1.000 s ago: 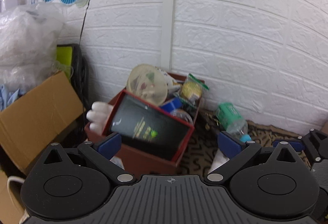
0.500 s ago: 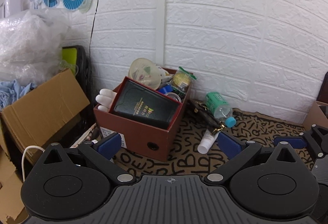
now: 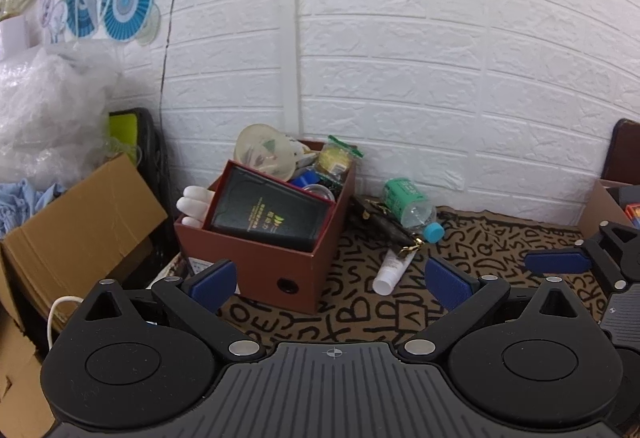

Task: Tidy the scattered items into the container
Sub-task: 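Withdraw both tools from the box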

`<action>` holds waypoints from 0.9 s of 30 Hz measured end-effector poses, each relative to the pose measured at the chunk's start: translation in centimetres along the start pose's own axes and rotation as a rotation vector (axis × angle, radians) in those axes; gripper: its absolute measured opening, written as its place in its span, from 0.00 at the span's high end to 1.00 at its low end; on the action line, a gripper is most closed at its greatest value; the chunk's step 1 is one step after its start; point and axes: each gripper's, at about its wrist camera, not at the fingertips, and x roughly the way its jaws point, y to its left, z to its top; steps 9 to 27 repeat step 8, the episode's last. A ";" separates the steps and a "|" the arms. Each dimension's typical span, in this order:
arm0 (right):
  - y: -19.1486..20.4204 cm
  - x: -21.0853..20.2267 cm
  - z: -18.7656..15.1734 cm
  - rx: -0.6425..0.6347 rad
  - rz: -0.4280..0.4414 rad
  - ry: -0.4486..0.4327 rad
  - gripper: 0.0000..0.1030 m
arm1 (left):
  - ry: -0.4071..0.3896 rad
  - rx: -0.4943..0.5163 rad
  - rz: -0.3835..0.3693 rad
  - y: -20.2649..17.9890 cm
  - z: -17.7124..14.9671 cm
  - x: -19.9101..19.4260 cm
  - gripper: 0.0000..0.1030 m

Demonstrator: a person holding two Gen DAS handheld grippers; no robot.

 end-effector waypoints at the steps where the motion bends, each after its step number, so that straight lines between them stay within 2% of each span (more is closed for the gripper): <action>1: 0.0 0.0 0.0 0.001 0.000 0.000 0.00 | -0.004 0.003 0.002 -0.1 0.0 -0.1 0.00; 4: 0.0 0.0 0.0 0.003 0.003 0.000 0.00 | -0.014 0.022 0.026 -0.3 -0.1 -0.2 0.00; 27: 0.2 0.0 0.0 0.006 0.003 0.002 0.00 | -0.009 0.017 0.017 -0.3 -0.1 -0.2 0.00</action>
